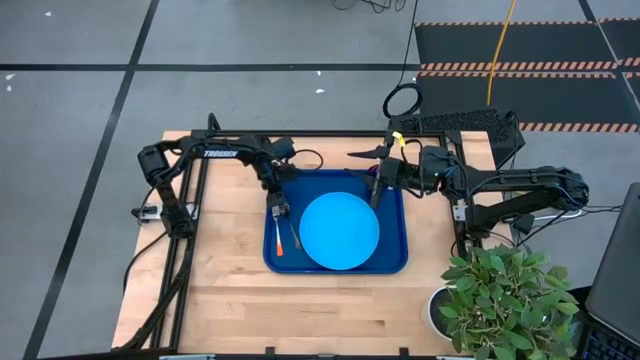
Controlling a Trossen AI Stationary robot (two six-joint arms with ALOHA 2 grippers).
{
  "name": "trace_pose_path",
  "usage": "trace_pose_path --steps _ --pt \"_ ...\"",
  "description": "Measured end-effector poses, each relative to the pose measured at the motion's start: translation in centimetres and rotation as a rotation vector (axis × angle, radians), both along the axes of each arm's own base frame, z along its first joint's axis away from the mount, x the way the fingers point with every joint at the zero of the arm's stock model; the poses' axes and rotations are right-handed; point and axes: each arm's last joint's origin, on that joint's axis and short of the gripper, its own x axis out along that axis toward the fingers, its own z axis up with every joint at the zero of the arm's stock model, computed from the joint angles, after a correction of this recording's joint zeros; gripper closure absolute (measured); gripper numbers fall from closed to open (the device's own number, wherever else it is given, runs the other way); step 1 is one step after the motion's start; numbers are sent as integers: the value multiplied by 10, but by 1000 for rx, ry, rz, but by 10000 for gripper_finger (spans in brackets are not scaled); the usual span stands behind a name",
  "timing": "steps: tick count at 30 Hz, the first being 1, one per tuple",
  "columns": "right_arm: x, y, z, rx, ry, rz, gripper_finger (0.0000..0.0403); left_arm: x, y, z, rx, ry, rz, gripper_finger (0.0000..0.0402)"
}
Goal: Pick and place plate/cup/fork/spoon on tray
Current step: Adjust the blue fork and black spoon on the blue serving tray
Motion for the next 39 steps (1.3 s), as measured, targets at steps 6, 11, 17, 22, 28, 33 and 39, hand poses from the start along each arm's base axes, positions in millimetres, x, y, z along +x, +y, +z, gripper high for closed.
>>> trace_pose_path --steps 6,11,17,22,28,33,39 --pt "0 0 0 0 5 0 245 -1 -3 0 -12 21 -10 264" --pt "0 0 0 0 5 0 245 -1 -3 0 -11 19 -13 264" --pt "0 0 0 0 5 0 245 -1 -3 -1 49 58 -8 264" --pt "0 0 0 0 5 0 245 1 -6 -1 54 48 -16 264" --pt "0 0 0 0 5 0 245 4 -10 -1 50 38 -31 264" --pt "0 0 0 0 5 0 245 6 -14 -1 48 34 -48 268" --pt "0 0 0 0 5 0 245 7 -14 -1 58 32 -52 321"
